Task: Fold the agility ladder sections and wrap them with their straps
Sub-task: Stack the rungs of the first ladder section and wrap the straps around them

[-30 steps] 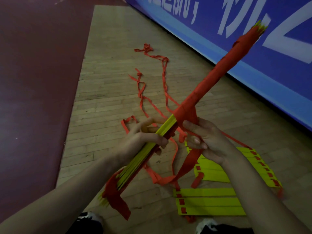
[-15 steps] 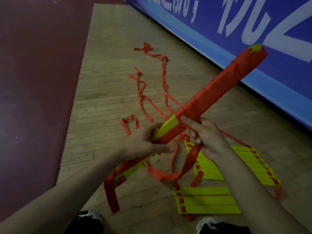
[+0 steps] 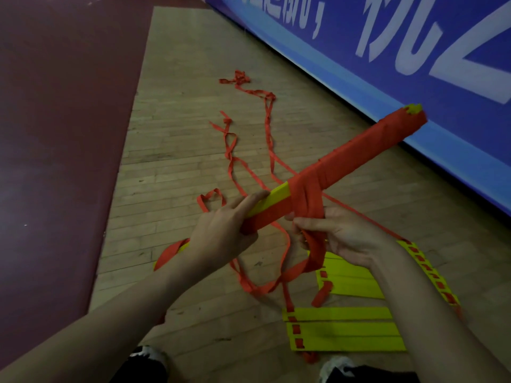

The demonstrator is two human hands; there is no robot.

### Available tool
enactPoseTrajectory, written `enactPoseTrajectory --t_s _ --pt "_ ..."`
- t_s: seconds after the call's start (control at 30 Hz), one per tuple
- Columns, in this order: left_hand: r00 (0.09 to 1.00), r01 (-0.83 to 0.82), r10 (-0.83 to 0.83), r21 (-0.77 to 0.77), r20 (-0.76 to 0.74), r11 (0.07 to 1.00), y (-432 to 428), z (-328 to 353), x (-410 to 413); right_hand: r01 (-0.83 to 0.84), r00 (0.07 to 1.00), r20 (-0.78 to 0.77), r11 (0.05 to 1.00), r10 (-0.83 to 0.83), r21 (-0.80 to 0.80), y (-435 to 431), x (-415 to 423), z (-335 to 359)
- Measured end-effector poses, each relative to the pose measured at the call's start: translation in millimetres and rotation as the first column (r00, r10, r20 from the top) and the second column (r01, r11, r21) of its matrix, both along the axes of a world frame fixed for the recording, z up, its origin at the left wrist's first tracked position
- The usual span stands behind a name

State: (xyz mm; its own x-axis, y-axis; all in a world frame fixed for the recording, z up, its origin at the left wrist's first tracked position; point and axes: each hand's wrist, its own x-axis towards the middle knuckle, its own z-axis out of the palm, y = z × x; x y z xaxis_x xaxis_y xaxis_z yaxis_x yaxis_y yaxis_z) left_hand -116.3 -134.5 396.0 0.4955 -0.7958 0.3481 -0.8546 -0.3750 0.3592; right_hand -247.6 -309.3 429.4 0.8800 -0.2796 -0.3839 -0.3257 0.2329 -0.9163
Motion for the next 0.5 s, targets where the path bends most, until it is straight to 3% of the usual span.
enactPoseTrajectory --t_s 0.1,0.2,0.37,0.5 --pt "0.992 -0.032 0.022 -0.070 -0.127 0.997 1 8 1 0.002 1.000 0.006 0.998 -0.002 -0.055 3 1 0" --pt "0.932 -0.021 -0.050 -0.191 -0.359 0.981 2 18 0 0.050 0.997 0.071 0.989 -0.041 -0.136 6 2 4" --pt "0.650 -0.057 -0.162 -0.260 -0.742 0.964 0 26 -4 0.108 0.977 0.202 0.981 -0.075 -0.159 11 4 12" --pt "0.395 0.022 -0.353 -0.375 -0.848 0.927 1 22 2 0.130 0.967 0.235 0.983 -0.097 -0.130 10 4 11"
